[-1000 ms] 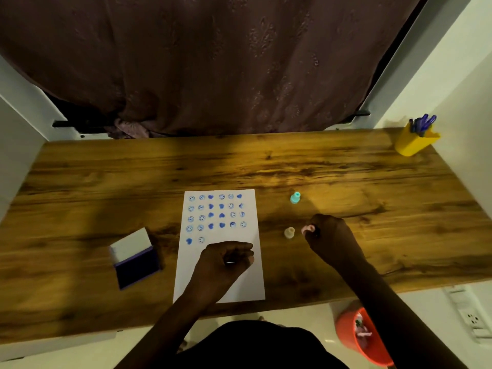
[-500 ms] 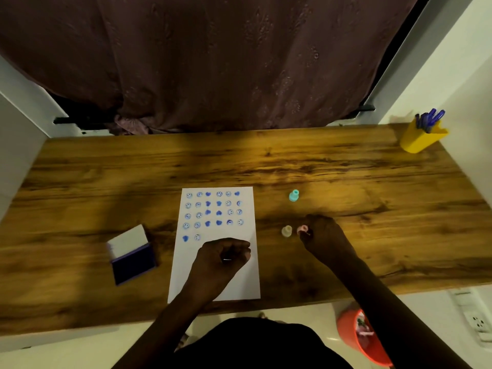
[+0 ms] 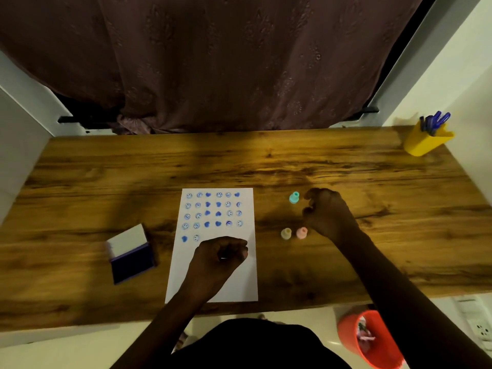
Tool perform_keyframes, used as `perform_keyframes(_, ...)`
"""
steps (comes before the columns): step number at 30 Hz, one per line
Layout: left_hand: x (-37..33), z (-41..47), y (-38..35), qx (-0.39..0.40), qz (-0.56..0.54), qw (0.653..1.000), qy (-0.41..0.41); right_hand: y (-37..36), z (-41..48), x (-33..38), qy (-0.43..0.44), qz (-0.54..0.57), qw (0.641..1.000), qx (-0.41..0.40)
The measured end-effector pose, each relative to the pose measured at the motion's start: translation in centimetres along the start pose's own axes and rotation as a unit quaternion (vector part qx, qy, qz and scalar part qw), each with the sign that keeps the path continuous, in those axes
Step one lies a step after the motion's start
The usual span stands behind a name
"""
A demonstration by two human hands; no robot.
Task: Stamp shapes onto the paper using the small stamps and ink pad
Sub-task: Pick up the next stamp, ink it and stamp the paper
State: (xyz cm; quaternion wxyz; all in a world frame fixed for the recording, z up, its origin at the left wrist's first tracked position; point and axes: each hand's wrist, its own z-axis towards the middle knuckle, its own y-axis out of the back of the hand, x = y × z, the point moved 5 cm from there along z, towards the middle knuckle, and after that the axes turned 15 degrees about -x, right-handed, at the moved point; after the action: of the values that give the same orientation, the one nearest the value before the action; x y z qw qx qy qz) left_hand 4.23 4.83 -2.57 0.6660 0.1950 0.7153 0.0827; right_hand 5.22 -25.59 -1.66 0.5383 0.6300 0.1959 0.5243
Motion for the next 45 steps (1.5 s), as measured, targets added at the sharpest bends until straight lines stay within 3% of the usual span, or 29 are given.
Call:
perform_keyframes(3,0.0,-0.1,0.2,-0.002,0.008,1.0,-0.002,-1.1,1.6,1.0,-0.001,-0.024,0.999,-0.039)
perform_keyframes(12,0.7,-0.1,1.8,-0.021,-0.001,1.0,0.022,-3.5,3.0,1.4,0.025,-0.076,0.997,-0.021)
perform_keyframes(18,0.9,-0.1,2.4,-0.03,-0.073,0.996,0.047,-1.2,1.3,3.9,-0.038,0.101,0.992,-0.057)
perform_keyframes(22,0.2,0.5,2.6,-0.03,-0.138,0.988,0.07,-1.0,-4.0,8.2,-0.206,0.357,0.905,0.104)
perform_keyframes(25,0.1,0.7,2.6,-0.019,-0.136,0.988,0.07,-1.7,-7.4,10.6,-0.231,0.39,0.871,0.189)
perform_keyframes(30,0.1,0.5,3.6,-0.006,-0.142,0.988,0.06,-3.1,-10.4,13.2,-0.244,0.411,0.843,0.248)
perform_keyframes(35,0.6,0.2,5.3,-0.009,-0.165,0.985,0.05,-4.4,-11.3,14.5,-0.243,0.404,0.845,0.253)
perform_keyframes(38,0.8,0.1,6.5,-0.019,-0.172,0.984,0.048,-5.1,-11.7,15.5,-0.193,0.343,0.879,0.268)
perform_keyframes(45,2.4,0.0,9.7,-0.053,-0.153,0.984,0.076,-4.8,-10.6,18.5,-0.117,0.376,0.888,0.237)
